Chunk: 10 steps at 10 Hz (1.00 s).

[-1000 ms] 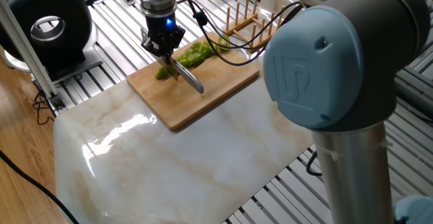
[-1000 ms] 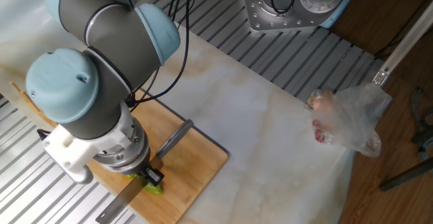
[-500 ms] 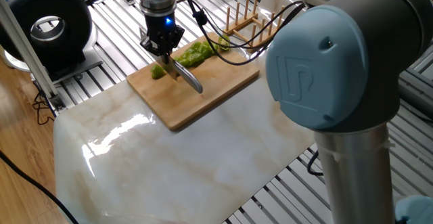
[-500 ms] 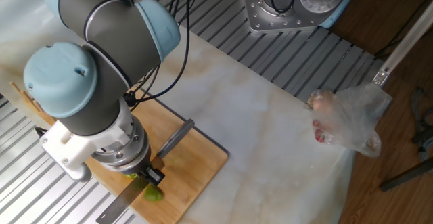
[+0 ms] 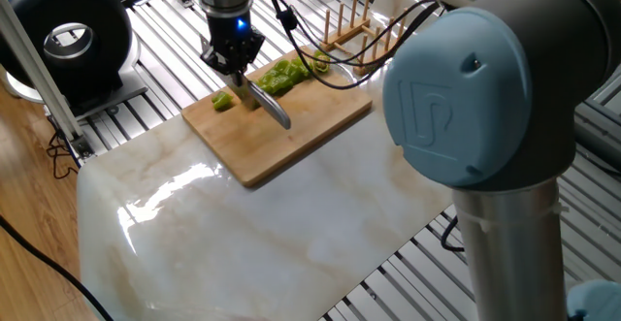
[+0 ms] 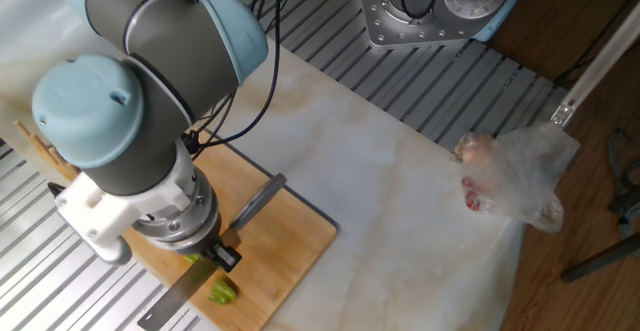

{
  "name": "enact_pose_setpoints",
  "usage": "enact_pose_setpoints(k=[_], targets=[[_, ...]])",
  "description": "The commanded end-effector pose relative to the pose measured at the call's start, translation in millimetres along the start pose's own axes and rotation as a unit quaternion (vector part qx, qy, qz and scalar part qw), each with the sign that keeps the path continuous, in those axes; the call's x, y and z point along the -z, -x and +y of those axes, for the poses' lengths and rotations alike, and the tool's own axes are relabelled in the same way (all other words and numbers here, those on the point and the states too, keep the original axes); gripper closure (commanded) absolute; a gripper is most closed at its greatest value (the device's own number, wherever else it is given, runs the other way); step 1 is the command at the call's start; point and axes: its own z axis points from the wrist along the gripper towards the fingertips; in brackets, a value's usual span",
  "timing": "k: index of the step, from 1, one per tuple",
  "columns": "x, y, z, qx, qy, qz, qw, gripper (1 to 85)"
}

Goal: Chop the chili peppers

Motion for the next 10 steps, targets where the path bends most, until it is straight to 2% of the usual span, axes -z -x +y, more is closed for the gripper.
enact_pose_setpoints(k=[1,2,3,5,7,10], targets=[[24.6,1.7,16.6,-0.015,0.027,-0.002,0.9995,84.3],[23.4,9.0,25.4,-0.029,0.045,-0.009,0.9986,84.3],[22.5,19.3,23.0,-0.034,0.043,-0.025,0.9982,84.3],[27.1,37.2,27.1,-0.032,0.051,-0.057,0.9966,84.3],[28.9,56.7,31.4,-0.018,0.054,-0.095,0.9938,84.3],[24.8,79.2,35.3,-0.014,0.053,-0.133,0.9896,84.3]])
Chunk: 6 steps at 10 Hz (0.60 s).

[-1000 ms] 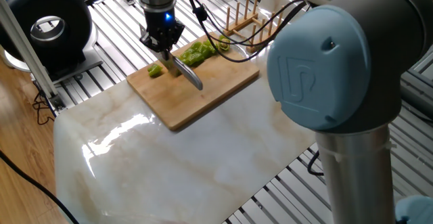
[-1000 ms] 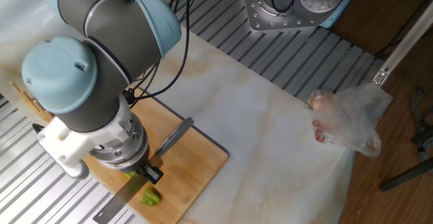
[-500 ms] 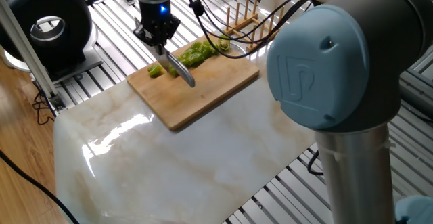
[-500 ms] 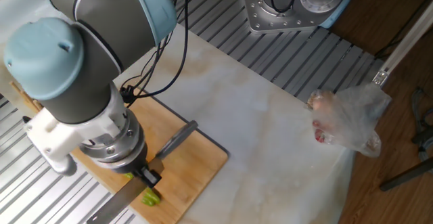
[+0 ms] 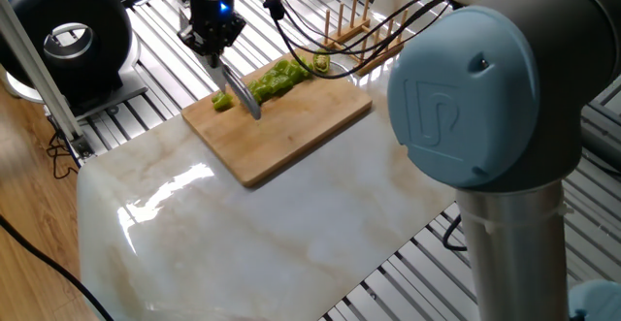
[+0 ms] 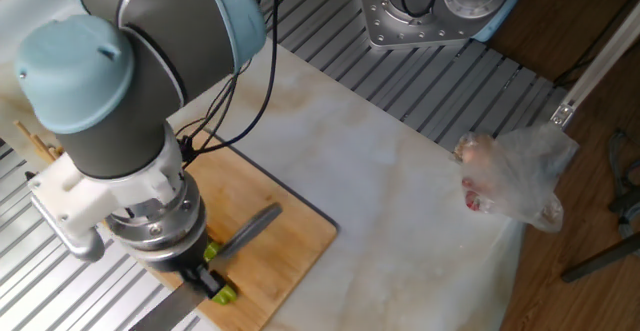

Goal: Chop the chili peppers

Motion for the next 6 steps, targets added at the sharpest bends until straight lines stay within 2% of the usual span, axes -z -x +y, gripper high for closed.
enact_pose_setpoints(k=[1,3,5,6], targets=[[-2.6,22.6,6.3,0.002,0.009,-0.040,0.9992,84.3],[-5.2,30.5,3.5,0.008,0.004,-0.052,0.9986,84.3],[-26.5,23.8,1.0,0.012,-0.007,-0.037,0.9992,84.3],[-29.4,22.0,-0.7,0.011,-0.013,-0.036,0.9992,84.3]])
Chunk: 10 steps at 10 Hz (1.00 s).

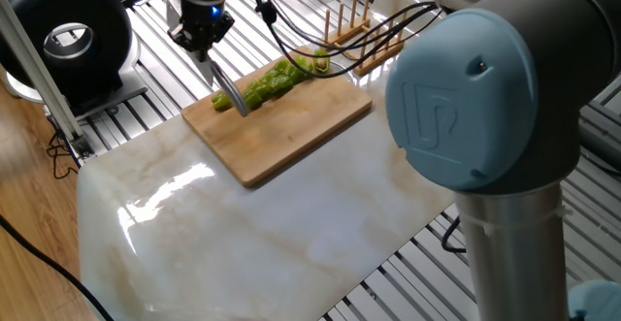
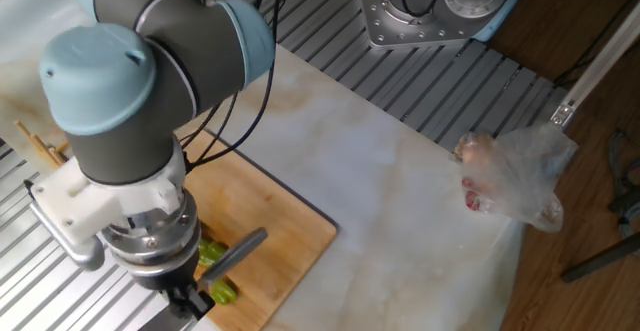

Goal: Chop the chili peppers

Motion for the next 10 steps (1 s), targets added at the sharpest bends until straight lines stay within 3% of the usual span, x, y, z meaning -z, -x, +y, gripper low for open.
enact_pose_setpoints(k=[1,3,4,10], targets=[[-11.7,-1.8,-0.7,-0.002,-0.006,0.001,1.0000,84.3],[-16.6,-16.9,5.6,0.004,-0.001,0.022,0.9998,84.3],[-17.0,-20.3,1.8,0.005,-0.013,0.023,0.9996,84.3],[-12.3,-29.3,-6.1,0.004,-0.030,0.036,0.9989,84.3]])
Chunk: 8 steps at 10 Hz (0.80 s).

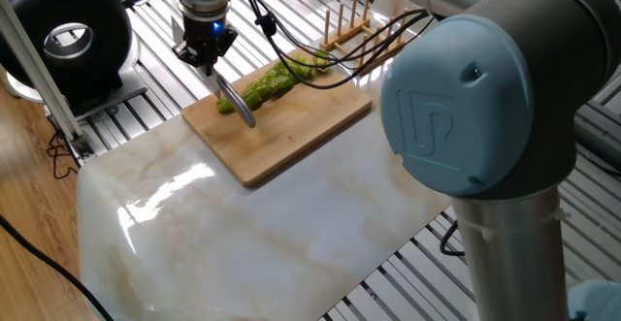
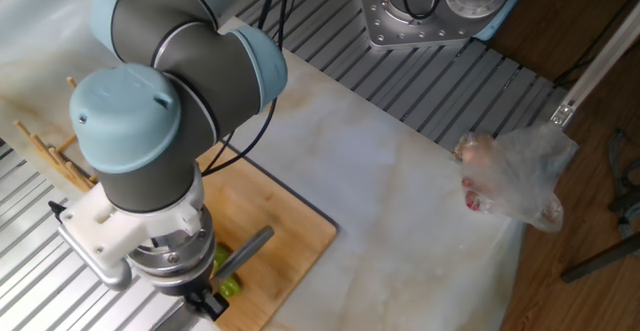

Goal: Chop the chili peppers

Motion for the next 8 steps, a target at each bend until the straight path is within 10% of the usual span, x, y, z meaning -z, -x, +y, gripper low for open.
enact_pose_setpoints(k=[1,8], targets=[[1.6,-6.8,-1.9,-0.003,-0.004,0.009,0.9999,84.3],[4.2,0.5,21.1,-0.012,0.039,-0.003,0.9992,84.3]])
